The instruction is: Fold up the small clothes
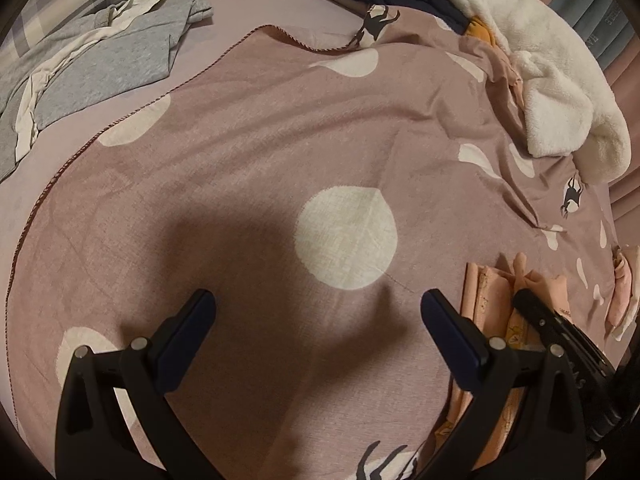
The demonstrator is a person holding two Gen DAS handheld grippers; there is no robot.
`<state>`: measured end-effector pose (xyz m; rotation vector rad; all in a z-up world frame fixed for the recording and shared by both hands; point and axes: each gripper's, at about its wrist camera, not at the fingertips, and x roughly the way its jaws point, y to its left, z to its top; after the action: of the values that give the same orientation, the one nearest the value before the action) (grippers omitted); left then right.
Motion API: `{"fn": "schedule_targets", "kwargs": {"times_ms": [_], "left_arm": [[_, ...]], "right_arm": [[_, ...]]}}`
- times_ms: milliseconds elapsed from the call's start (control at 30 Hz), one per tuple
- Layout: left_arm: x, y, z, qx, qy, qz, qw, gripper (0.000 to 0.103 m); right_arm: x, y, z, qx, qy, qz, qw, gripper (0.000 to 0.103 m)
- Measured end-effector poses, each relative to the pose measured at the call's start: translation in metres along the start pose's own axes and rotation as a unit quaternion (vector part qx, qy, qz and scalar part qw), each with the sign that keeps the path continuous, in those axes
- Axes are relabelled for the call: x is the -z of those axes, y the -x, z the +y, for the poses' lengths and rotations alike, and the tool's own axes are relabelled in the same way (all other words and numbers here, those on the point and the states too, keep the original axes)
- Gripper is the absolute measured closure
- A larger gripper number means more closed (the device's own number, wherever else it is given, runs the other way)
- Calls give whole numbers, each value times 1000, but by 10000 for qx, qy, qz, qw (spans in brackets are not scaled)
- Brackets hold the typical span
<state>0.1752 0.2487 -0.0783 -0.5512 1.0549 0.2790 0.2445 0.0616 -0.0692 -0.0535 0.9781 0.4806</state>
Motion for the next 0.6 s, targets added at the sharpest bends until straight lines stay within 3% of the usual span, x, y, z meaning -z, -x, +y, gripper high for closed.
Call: {"fn": "schedule_targets", "kwargs": {"times_ms": [100,200,300,400,433,500,533,567,600], "left_arm": [[1,-2,-2,-34,-78,44,10000,0],[0,-2,-4,51,-82,29,9999,0],[1,-2,-9,240,-152,78,9996,0],[2,-3,-13,383,-236,173,9988,0],[3,-4,-15,448,-274,210,9984,0],[4,-4,-19,562,-297,234,9977,0],[4,-4,-22,638,-308,257,9972,0],[5,-5,-23,683,-324,279,9967,0],[5,-6,-24,708,-342,297,9965,0]], "right_arm": [[-1,8,6,-363,-51,-193,9991,92],[-5,10,27,-348,179,-251,9989,92],[-4,-9,34,-280,342,29,9990,92],[4,-20,24,-530,-10,190,9984,87],[5,-18,18,-748,-178,170,9969,82],[6,-8,1,-1342,-645,206,9886,62],[7,0,-8,-1578,-855,218,9835,44],[10,10,-16,-1745,-992,165,9795,35],[13,22,-21,-1815,-1024,51,9780,35]]}}
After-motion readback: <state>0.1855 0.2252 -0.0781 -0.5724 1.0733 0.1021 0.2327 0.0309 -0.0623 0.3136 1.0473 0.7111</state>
